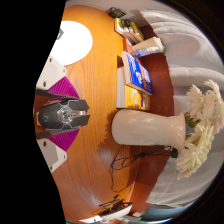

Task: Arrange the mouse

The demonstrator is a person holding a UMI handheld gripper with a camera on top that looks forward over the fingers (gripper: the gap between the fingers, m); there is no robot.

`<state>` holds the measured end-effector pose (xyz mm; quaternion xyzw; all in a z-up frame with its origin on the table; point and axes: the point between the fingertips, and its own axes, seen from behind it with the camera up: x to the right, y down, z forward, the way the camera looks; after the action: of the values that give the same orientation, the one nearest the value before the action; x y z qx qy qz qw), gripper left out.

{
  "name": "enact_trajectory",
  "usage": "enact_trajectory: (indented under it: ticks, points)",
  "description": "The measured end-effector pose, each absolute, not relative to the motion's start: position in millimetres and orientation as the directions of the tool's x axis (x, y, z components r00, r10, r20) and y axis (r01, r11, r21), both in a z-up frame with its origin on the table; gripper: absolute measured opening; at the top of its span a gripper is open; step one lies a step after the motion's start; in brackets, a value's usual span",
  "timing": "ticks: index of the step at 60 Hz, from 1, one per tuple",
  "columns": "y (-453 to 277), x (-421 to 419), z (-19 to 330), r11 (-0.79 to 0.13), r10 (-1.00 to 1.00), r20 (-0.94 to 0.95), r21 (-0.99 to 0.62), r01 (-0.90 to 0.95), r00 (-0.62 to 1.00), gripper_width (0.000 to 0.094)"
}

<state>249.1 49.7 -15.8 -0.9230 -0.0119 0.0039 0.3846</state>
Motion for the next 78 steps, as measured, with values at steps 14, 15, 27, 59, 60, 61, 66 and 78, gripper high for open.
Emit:
enact_trajectory:
  ticks: [14,15,27,59,60,61,66,78]
  points:
    - [54,248,-16,-0.750,0.019,0.003,-0.662,0.017,1.000,0.0380]
    - [54,248,-17,-0.752,0.016,0.003,-0.659,0.014,1.000,0.0380]
    - [66,236,31,-0.727,-0.029,0.004,-0.687,-0.018,1.000,0.0382]
    - [68,22,199,-0.514,0.076,-0.013,-0.857,0.028,0.997,0.0386]
    - [66,17,190,-0.528,0.079,-0.014,-0.848,0.030,0.997,0.0385]
    - [63,12,180,-0.544,0.082,-0.017,-0.839,0.031,0.996,0.0384]
    - [50,3,125,-0.615,0.075,-0.013,-0.788,0.036,0.997,0.0383]
    - [10,32,16,-0.742,0.021,0.030,-0.670,0.036,0.999,0.0380]
